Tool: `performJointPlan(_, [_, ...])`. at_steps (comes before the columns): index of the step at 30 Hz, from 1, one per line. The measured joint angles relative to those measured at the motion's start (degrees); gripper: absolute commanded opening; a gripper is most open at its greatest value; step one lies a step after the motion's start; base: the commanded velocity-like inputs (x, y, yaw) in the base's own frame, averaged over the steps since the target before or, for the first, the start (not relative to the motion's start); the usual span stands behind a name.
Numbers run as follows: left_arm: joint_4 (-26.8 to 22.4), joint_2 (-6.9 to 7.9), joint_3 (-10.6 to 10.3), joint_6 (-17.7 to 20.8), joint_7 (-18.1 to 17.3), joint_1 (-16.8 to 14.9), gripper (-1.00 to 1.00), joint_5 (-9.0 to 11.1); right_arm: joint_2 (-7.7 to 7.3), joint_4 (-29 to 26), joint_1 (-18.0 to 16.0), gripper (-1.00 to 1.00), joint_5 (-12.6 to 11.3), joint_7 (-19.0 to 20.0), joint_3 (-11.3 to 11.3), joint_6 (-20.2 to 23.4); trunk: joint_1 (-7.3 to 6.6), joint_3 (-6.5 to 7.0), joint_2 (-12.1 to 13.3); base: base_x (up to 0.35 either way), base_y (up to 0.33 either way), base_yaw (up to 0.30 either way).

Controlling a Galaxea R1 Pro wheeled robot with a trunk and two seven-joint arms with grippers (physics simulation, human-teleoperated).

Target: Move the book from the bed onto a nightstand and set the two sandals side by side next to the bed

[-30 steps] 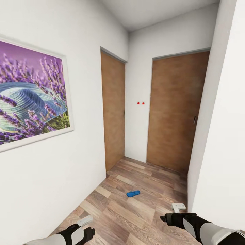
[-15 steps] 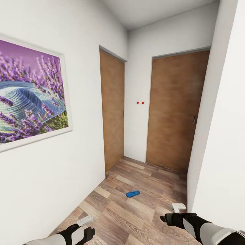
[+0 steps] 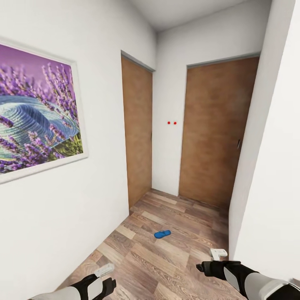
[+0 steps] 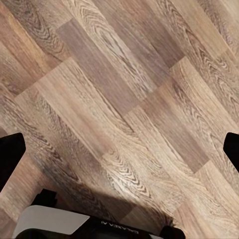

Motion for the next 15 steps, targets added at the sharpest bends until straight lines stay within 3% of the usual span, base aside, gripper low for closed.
performJointPlan(10, [0.0,0.06,0.0,0.0,0.0,0.03,1.0,0.0,-0.02,-0.01,0.0,1.0,0.0,0.01,-0.07,0.0,0.0,-0.57,-0.01,0.001,0.004,0.0])
performJointPlan(15, [0.01,0.08,0.0,-0.01,0.01,0.04,1.0,0.0,-0.01,-0.01,0.0,1.0,0.0,0.01,-0.03,-0.01,-0.01,-0.62,-0.01,0.058,0.104,-0.039])
